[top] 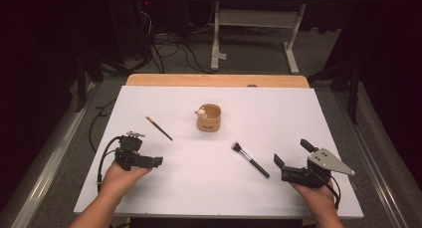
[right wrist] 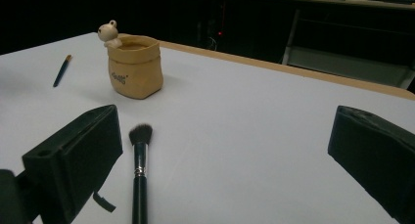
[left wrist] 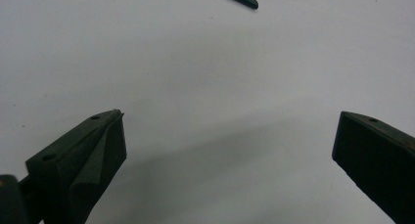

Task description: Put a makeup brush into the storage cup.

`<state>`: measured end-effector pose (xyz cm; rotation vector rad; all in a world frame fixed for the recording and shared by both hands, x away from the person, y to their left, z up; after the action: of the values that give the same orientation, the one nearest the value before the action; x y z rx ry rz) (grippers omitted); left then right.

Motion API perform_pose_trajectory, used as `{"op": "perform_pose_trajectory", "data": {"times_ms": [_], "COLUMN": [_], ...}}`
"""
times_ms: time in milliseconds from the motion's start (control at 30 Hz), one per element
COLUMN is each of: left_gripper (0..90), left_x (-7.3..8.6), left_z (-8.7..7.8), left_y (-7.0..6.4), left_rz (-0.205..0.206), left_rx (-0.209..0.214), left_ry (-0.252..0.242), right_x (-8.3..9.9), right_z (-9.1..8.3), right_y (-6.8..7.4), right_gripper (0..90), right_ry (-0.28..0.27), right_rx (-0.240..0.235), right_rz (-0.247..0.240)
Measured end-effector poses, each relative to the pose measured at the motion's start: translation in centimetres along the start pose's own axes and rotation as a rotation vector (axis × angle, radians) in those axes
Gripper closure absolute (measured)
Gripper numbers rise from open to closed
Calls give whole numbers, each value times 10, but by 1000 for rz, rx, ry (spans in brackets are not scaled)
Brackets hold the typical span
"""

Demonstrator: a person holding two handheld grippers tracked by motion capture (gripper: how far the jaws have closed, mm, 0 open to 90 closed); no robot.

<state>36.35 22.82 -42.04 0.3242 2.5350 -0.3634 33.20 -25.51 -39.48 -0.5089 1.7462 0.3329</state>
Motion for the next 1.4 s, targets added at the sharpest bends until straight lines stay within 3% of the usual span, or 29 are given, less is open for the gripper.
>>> {"op": "perform_pose_trajectory", "data": {"times_ms": [367, 533, 633, 1133, 1400], "left_gripper": [2, 5, 6, 10, 36], "left_x": [-12, -16, -19, -28, -42], "left_z": [-1, 1, 2, 12, 17], "left_y": [2, 2, 2, -1, 0], "left_rz": [-20, -13, 4, -25, -44], "left_rx": [6, 7, -15, 16, -1], "left_ry": [90, 131, 146, 268, 313], "right_x": [0, 0, 0, 0, 0], "right_z": [0, -1, -1, -1, -1], "right_y": [0, -1, 0, -1, -1], "right_gripper": [9, 9, 9, 9, 9], "right_ry": [-1, -1, -1, 0, 1], "right_rx": [-1, -3, -3, -5, -6], "right_rz": [-4, -3, -1, 4, 7]}}
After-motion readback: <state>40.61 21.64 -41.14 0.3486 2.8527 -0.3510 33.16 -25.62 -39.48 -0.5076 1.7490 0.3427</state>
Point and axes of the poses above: each handheld gripper's, and its own axes: z roughly forward along the jaws, x roughly out of its underside, y roughly to its left, the point moved 2 cm from there along z, roughly forward along the jaws, and after that the axes turned 2 degrees about -y, right-handed, at the moved point
